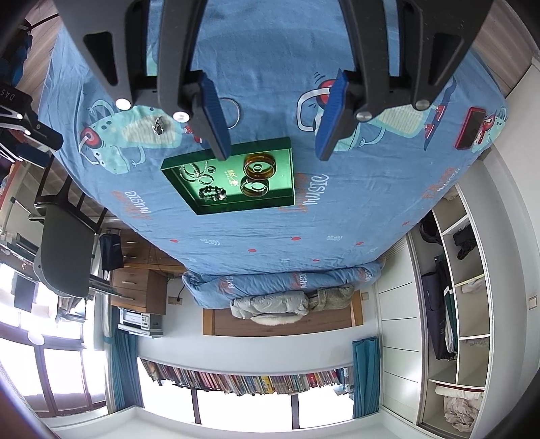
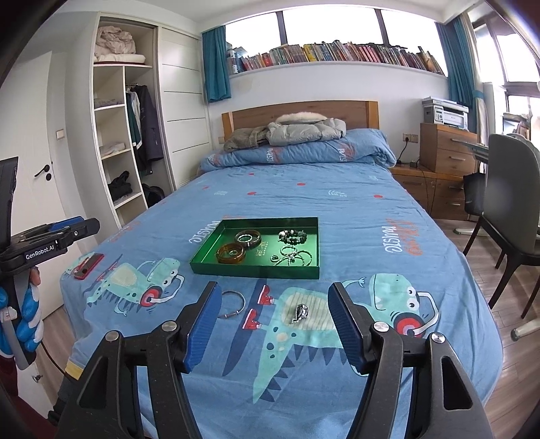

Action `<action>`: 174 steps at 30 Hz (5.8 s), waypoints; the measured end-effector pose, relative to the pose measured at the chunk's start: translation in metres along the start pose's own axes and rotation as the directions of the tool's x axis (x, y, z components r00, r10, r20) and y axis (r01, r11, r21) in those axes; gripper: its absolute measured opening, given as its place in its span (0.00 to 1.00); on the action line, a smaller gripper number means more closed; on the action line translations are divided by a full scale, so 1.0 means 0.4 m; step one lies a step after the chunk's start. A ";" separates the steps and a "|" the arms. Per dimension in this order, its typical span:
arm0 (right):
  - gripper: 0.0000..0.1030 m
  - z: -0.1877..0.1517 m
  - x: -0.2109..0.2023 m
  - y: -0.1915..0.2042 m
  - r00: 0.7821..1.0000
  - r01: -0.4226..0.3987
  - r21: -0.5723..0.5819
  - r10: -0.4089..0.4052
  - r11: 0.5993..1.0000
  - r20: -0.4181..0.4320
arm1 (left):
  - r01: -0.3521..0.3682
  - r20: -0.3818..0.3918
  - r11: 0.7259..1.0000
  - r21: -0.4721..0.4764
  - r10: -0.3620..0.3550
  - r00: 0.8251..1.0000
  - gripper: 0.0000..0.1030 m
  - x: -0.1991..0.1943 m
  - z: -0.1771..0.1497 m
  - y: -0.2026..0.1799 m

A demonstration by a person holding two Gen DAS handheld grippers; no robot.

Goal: Organize jewelry
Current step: 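Withdraw both tools back over the plain silver bangle and pendant, then grasp the plain silver bangle with the left tool while the right tool grasps the silver pendant, then carry the silver bangle and pendant over the green tray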

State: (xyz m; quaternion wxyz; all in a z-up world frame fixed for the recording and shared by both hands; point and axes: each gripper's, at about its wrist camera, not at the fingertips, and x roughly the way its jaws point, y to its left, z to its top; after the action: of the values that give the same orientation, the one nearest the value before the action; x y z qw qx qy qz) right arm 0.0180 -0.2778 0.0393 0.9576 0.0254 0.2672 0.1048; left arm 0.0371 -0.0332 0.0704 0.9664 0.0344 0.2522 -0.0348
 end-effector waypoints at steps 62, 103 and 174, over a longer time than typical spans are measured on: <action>0.63 -0.151 0.245 -0.170 0.979 0.068 0.149 -0.037 0.987 -0.199 | 0.053 -0.375 0.989 0.135 0.002 0.927 0.49 0.367 -0.160 -0.094; 0.32 -0.153 0.654 -0.098 0.919 0.025 0.009 -0.019 1.000 -0.393 | 0.191 -0.554 0.982 -0.007 -0.162 0.817 0.29 0.700 -0.235 -0.128; 0.16 0.104 0.771 -0.103 0.961 -0.029 -0.010 0.025 1.000 -0.277 | 0.074 -0.349 0.978 0.196 -0.001 0.937 0.03 0.880 0.080 -0.161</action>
State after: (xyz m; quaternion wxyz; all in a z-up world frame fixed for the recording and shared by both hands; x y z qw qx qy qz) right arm 0.3048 -0.2516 -0.0855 0.9094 0.0076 0.3974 0.1222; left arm 0.3536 -0.1175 -0.0774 0.8972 0.1349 0.4141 -0.0726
